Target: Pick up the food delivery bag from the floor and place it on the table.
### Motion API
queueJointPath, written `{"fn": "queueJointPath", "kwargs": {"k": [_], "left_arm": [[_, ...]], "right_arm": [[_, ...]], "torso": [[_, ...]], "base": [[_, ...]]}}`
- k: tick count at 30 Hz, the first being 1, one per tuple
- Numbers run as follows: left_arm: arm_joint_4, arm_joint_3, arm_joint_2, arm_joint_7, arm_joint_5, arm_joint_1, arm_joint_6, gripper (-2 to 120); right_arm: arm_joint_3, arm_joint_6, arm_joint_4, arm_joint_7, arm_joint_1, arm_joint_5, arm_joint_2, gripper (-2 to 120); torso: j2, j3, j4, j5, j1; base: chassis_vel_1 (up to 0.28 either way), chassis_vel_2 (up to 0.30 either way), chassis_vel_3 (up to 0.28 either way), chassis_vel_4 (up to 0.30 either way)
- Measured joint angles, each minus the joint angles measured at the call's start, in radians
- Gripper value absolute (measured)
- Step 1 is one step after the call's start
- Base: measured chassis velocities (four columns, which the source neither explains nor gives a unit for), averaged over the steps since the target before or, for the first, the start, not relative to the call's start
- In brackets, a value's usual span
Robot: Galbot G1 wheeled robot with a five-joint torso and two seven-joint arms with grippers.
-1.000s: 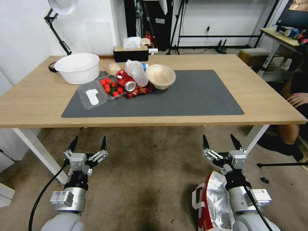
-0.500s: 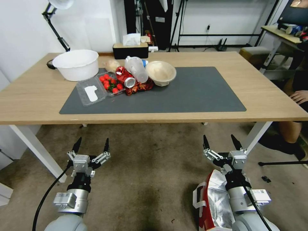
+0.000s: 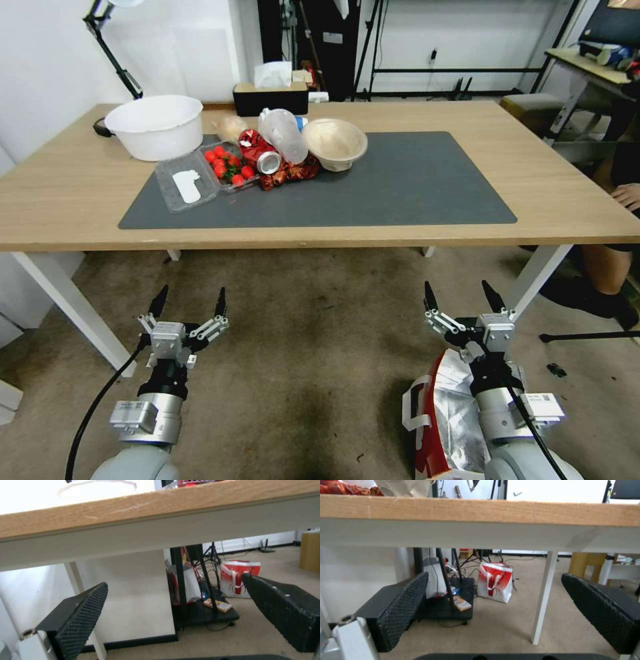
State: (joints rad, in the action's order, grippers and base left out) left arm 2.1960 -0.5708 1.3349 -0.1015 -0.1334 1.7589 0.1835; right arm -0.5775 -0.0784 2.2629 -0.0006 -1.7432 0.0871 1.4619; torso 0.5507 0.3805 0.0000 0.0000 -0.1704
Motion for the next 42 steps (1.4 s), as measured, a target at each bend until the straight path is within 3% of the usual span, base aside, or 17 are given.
{"fn": "queueJointPath", "kwargs": {"k": [25, 42], "left_arm": [[-0.002, 0.002, 0.005, 0.005, 0.001, 0.001, -0.002, 100], [-0.001, 0.004, 0.010, 0.012, 0.003, 0.000, -0.003, 100]], "right_arm": [[0.000, -0.009, 0.002, -0.005, 0.001, 0.003, 0.001, 100], [-0.004, -0.018, -0.010, -0.012, 0.005, 0.002, 0.005, 100]], "torso": [[-0.092, -0.058, 0.0000, 0.0001, 0.034], [-0.175, -0.112, 0.0000, 0.0000, 0.062]], "base": [[0.000, 0.000, 0.000, 0.000], [0.000, 0.000, 0.000, 0.000]]}}
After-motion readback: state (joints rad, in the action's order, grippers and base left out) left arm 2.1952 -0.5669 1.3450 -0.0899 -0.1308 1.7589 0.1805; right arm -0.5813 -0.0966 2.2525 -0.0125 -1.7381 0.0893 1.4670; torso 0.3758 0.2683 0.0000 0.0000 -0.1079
